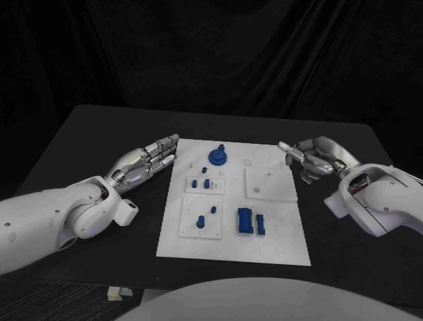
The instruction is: Assemble the parts on the task board
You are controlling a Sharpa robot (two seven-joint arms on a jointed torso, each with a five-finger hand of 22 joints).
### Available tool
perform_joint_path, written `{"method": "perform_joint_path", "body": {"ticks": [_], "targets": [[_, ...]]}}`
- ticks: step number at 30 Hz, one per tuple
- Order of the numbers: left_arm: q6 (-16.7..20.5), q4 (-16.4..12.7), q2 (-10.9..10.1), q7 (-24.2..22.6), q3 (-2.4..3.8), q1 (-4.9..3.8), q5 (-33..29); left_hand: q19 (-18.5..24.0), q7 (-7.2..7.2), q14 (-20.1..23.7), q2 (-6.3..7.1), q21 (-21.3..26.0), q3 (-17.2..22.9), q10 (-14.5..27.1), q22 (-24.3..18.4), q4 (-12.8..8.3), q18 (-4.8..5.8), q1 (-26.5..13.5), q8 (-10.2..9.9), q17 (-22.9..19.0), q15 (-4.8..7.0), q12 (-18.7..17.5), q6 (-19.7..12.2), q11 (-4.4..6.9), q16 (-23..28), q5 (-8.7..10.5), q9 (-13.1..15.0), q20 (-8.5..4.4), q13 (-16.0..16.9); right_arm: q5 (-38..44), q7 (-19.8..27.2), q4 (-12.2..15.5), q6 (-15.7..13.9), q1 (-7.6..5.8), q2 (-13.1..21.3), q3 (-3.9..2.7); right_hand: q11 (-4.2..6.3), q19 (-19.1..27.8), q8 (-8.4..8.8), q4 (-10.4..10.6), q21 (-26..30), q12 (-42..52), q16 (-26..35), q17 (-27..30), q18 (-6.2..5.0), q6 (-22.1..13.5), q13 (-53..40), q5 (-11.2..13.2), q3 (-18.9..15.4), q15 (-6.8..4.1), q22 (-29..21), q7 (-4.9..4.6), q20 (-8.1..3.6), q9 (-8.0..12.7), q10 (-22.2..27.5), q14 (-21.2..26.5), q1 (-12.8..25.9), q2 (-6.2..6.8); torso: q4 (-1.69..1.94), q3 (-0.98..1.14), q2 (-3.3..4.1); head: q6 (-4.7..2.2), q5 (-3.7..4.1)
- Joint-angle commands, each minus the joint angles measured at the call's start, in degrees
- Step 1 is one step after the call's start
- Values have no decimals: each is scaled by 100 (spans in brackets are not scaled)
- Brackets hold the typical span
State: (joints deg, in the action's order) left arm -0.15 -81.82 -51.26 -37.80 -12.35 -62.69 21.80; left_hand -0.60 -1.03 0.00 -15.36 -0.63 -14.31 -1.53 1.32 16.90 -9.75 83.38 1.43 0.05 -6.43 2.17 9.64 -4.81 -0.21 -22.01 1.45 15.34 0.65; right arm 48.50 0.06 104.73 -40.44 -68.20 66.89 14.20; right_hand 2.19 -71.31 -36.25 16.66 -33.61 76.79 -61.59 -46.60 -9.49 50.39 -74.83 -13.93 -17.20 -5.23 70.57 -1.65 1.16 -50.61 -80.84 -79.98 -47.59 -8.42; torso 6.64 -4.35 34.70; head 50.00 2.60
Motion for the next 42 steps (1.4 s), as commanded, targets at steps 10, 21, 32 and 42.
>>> {"method": "perform_joint_path", "body": {"ticks": [10, 21, 32, 42], "targets": [[399, 26, 126, -611, 3, -28, -25, 22, 391, 0, -50, 25, -126, 59, -49, -21, -51, -171, -33, -5, 119, -42, -213, 196, 21, 255, -31, -222, -10, -2195, 3041, -527, -1242, 338, -279, 1, -1375, 1821, 2506, 9, 2991, -5976, 5125, 3747, -15, -639, 5586, -10, -305, 1411, -3207, -698, 1291, 2990, 3483, 2325, -436, 15, -90, 56, -294, 0, -152], [441, 57, 177, -55, 24, -12, -49, 60, 103, 0, 543, 63, 464, 153, -132, -627, 293, -3203, -143, -5, 643, -217, -486, 481, 21, 956, -145, -694, -65, -2086, 2831, -636, -1007, 466, -402, -43, -679, 5323, 3625, -1066, 3361, -7040, 6159, 4660, 949, -3368, 7007, 873, 1010, 523, -5869, 165, 483, 4465, 6440, 5978, 2794, 842, -125, 73, -308, -47, -197], [1753, -230, 335, 227, 423, 75, -751, 60, 103, 0, 899, 63, 829, 153, -132, -992, 492, -5047, -143, -5, 643, -217, -964, 481, 21, 1403, -145, -994, -65, -3398, 2898, -1036, -703, 626, -1265, -697, -219, 7131, 3625, -1666, 3361, -7679, 6159, 4660, 949, -5039, 7483, 1393, 1720, 523, -7057, 165, -116, 5061, 8084, 7998, 4759, 842, -358, 230, -327, -703, -225], [3649, -644, 563, 634, 998, 201, -1764, 60, 103, 0, 1124, 63, 1431, 153, -132, -1233, 975, -6215, -143, -5, 643, -217, -964, 481, 21, 1686, -145, -1534, -65, -4712, 2966, -1435, -399, 787, -2129, -1351, -219, 7131, 3625, -1666, 3361, -7679, 6159, 4660, 949, -5039, 7483, 1393, 1720, 523, -7057, 165, -116, 5061, 8084, 7998, 4759, 842, -622, 407, -349, -1446, -256]]}}
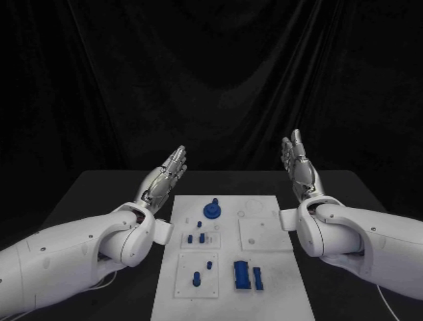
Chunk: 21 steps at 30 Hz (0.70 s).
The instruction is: Assemble the parts on the task board
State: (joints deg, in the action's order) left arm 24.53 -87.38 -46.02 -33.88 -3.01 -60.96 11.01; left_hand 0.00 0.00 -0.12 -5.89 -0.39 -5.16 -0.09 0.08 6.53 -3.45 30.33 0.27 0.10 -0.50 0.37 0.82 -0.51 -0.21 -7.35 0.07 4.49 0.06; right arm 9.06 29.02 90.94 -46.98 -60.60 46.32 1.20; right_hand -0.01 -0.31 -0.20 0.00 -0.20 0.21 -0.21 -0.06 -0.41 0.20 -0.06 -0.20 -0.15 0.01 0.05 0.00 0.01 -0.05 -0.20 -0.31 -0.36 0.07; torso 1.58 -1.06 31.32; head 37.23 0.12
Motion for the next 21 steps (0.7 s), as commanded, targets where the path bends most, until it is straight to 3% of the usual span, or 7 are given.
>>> {"method": "perform_joint_path", "body": {"ticks": [1, 3, 4, 6, 7, 10, 21], "targets": [[1315, -116, 56, 271, 105, 37, -757, 0, 0, 12, 589, 39, 516, 9, -8, -220, 345, -981, -27, -10, 50, -37, -82, 51, 21, 238, -7, -449, -6, -821, 73, -72, 266, 33, -107, -78, 1, 31, 20, 0, 20, -21, 21, 6, 41, -20, 6, 20, 15, -1, -5, 0, -1, 5, 20, 31, 36, -7, -129, 87, -11, -204, -9], [1536, -165, 82, 318, 172, 52, -875, 0, 0, 12, 589, 39, 516, 9, -8, -250, 345, -1137, -27, -10, 50, -37, -82, 51, 21, 274, -7, -449, -6, -887, 76, -92, 281, 41, -150, -110, 1, 31, 20, 0, 20, -21, 21, 6, 41, -20, 6, 20, 15, -1, -5, 0, -1, 5, 20, 31, 36, -7, -147, 98, -13, -254, -11], [1628, -185, 93, 338, 200, 58, -924, 0, 0, 12, 589, 39, 516, 9, -8, -653, 345, -1213, -27, -10, 50, -37, -82, 51, 21, 296, -7, -449, -6, -902, 77, -97, 285, 43, -160, -118, 1, 31, 20, 0, 20, -21, 21, 6, 41, -20, 6, 20, 15, -1, -5, 0, -1, 5, 20, 31, 36, -7, -153, 102, -13, -270, -11], [1782, -218, 112, 371, 247, 69, -1006, 0, 0, 12, 589, 39, 516, 9, -8, -653, 345, -1357, -27, -10, 50, -37, -82, 51, 21, 329, -7, -449, -6, -906, 77, -98, 286, 44, -163, -120, 1, 31, 20, 0, 20, -21, 21, 6, 41, -20, 6, 20, 15, -1, -5, 0, -1, 5, 20, 31, 36, -7, -158, 106, -14, -285, -12], [1840, -231, 119, 383, 264, 72, -1037, 0, 0, 12, 589, 39, 516, 9, -8, -653, 345, -1421, -27, -10, 50, -37, -82, 51, 21, 735, -7, -449, -6, -906, 77, -98, 286, 44, -163, -120, 1, 31, 20, 0, 20, -21, 21, 6, 41, -20, 6, 20, 15, -1, -5, 0, -1, 5, 20, 31, 36, -7, -158, 106, -14, -286, -12], [1953, -256, 132, 408, 299, 80, -1097, 0, 0, 12, 589, 39, 516, 9, -8, -653, 345, -1632, -27, -10, 50, -37, -82, 51, 21, 735, -7, -449, -6, -906, 77, -98, 286, 44, -163, -120, 1, 31, 20, 0, 20, -21, 21, 6, 41, -20, 6, 20, 15, -1, -5, 0, -1, 5, 20, 31, 36, -7, -158, 106, -14, -286, -12], [1959, -257, 133, 409, 301, 80, -1101, 0, 0, 12, 589, 39, 516, 9, -8, -653, 345, -2125, -27, -10, 50, -37, -82, 51, 21, 735, -7, -449, -6, -906, 77, -98, 286, 44, -163, -120, 1, 31, 20, 0, 20, -21, 21, 6, 41, -20, 6, 20, 15, -1, -5, 0, -1, 5, 20, 31, 36, -7, -158, 106, -14, -286, -12]]}}
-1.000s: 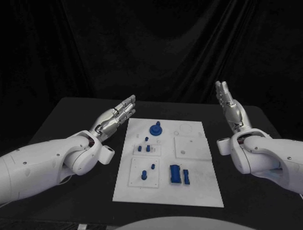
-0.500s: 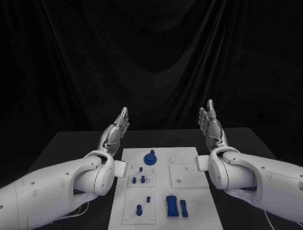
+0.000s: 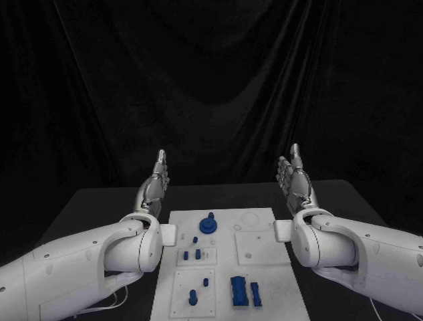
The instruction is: Assemble the parts on the task board
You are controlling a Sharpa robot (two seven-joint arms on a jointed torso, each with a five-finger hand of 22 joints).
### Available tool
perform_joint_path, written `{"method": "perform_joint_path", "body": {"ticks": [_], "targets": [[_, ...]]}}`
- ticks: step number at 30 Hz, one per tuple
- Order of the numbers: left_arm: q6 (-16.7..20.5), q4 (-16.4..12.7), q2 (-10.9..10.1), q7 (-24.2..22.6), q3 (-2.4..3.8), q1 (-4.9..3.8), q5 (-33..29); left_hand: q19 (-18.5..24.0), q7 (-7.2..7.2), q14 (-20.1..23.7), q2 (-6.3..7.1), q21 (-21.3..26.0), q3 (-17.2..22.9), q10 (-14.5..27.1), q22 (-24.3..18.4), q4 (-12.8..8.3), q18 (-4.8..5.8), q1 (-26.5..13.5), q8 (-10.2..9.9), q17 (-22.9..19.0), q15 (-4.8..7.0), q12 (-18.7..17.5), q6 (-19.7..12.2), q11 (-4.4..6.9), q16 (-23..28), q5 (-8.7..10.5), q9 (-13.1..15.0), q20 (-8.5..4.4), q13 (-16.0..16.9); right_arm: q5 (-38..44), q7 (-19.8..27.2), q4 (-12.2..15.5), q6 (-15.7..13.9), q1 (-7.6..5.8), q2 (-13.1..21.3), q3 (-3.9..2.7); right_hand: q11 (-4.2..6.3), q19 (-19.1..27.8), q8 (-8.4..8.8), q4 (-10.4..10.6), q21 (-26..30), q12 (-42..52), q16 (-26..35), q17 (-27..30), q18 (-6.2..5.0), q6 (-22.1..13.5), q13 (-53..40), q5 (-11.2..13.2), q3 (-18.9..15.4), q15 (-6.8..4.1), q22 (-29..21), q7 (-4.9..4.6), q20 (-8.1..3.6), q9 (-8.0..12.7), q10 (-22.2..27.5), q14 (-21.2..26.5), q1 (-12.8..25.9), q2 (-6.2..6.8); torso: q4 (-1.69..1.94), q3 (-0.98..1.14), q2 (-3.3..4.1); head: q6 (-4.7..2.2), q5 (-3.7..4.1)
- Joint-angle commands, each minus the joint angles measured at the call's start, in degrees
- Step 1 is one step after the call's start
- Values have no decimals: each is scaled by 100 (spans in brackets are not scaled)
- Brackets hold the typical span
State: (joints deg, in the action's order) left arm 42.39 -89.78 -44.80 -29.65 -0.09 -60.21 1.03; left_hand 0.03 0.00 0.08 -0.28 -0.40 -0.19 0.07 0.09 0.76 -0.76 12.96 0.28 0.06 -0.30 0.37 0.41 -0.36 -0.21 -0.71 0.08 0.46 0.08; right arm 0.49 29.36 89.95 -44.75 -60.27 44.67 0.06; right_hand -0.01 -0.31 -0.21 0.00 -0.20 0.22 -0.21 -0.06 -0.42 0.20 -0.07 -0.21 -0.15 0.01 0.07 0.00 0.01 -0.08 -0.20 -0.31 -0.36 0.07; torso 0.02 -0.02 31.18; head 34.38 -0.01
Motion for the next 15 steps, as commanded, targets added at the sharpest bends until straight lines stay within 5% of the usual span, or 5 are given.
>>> {"method": "perform_joint_path", "body": {"ticks": [1, 8, 11, 12, 15], "targets": [[173, -18, 11, -14, 9, 5, -103, -3, 0, -8, 28, 40, 19, -7, -9, -76, 76, -426, -28, -6, 30, -37, -41, 36, 21, 71, -8, -46, -8, -49, 44, 0, 63, 11, 2, -6, 1, 31, 21, 0, 20, -22, 21, 6, 42, -20, 7, 21, 15, -1, -7, 0, -1, 8, 20, 31, 36, -7, -2, 2, 0, 0, 1], [173, -18, 11, -14, 9, 5, -103, -3, 0, -8, 28, 40, 19, -7, -9, -76, 76, -621, -28, -6, 30, -37, -41, 36, 21, 71, -8, -46, -8, -49, 44, 0, 63, 11, 2, -6, 1, 31, 21, 0, 20, -22, 21, 6, 42, -20, 7, 21, 15, -1, -7, 0, -1, 8, 20, 31, 36, -7, -2, 2, 0, 0, 1], [173, -18, 11, -14, 9, 5, -103, -3, 0, -8, 28, 40, 19, -7, -9, -76, 76, -886, -28, -6, 30, -37, -41, 36, 21, 71, -8, -46, -8, -49, 44, 0, 63, 11, 2, -6, 1, 31, 21, 0, 20, -22, 21, 6, 42, -20, 7, 21, 15, -1, -7, 0, -1, 8, 20, 31, 36, -7, -2, 2, 0, 0, 1], [173, -18, 11, -14, 9, 5, -103, -3, 0, -8, 28, 40, 19, -7, -9, -76, 76, -1296, -28, -6, 30, -37, -41, 36, 21, 71, -8, -46, -8, -49, 44, 0, 63, 11, 2, -6, 1, 31, 21, 0, 20, -22, 21, 6, 42, -20, 7, 21, 15, -1, -7, 0, -1, 8, 20, 31, 36, -7, -2, 2, 0, 0, 1], [173, -18, 11, -14, 9, 5, -103, -3, 0, -8, 28, 40, 19, -7, -9, -76, 76, -1296, -28, -6, 30, -37, -41, 36, 21, 71, -8, -46, -8, -49, 44, 0, 63, 11, 2, -6, 1, 31, 21, 0, 20, -22, 21, 6, 42, -20, 7, 21, 15, -1, -7, 0, -1, 8, 20, 31, 36, -7, -2, 2, 0, 0, 1]]}}
